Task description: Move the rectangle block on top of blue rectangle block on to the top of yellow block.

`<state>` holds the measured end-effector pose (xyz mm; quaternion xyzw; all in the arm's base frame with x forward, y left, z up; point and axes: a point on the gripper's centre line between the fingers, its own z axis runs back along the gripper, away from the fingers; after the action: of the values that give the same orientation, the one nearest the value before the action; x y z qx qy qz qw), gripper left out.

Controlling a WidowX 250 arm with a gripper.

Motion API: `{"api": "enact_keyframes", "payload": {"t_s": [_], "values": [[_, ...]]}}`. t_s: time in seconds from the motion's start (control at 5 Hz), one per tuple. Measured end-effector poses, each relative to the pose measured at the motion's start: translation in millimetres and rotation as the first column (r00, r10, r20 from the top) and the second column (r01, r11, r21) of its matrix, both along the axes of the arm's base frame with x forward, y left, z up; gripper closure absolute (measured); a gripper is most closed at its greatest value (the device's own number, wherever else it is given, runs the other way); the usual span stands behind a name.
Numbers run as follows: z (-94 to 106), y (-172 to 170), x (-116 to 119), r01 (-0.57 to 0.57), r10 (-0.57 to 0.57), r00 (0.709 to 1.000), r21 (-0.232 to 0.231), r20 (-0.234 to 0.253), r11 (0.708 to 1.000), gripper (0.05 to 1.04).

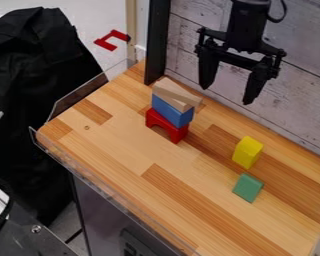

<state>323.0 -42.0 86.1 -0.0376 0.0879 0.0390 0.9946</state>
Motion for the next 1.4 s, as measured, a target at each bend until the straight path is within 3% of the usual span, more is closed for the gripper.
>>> {"api": "enact_keyframes", "payload": {"t_s": [0.2,0.4,0.6,0.8,1.0,1.2,1.4], "values": [[-12.0,-0.2,-4.0,0.000,0.000,0.999,0.004,-0.043,1.000,0.083],[-11.4,4.6,-8.4,-0.131,0.136,0.988,0.069,-0.078,0.989,0.083],[-9.4,9.3,-9.1,-0.301,0.309,0.948,0.097,-0.076,0.949,0.083],[-5.8,17.5,-7.0,-0.383,0.390,0.919,0.104,-0.058,0.918,0.083],[-7.8,16.8,-9.4,-0.581,0.592,0.803,0.130,-0.065,0.803,0.083],[-4.1,23.0,-16.8,-0.765,0.769,0.639,0.118,0.012,0.634,0.083],[-14.2,26.4,-21.3,-0.886,0.888,0.458,0.114,0.049,0.450,0.083]]}}
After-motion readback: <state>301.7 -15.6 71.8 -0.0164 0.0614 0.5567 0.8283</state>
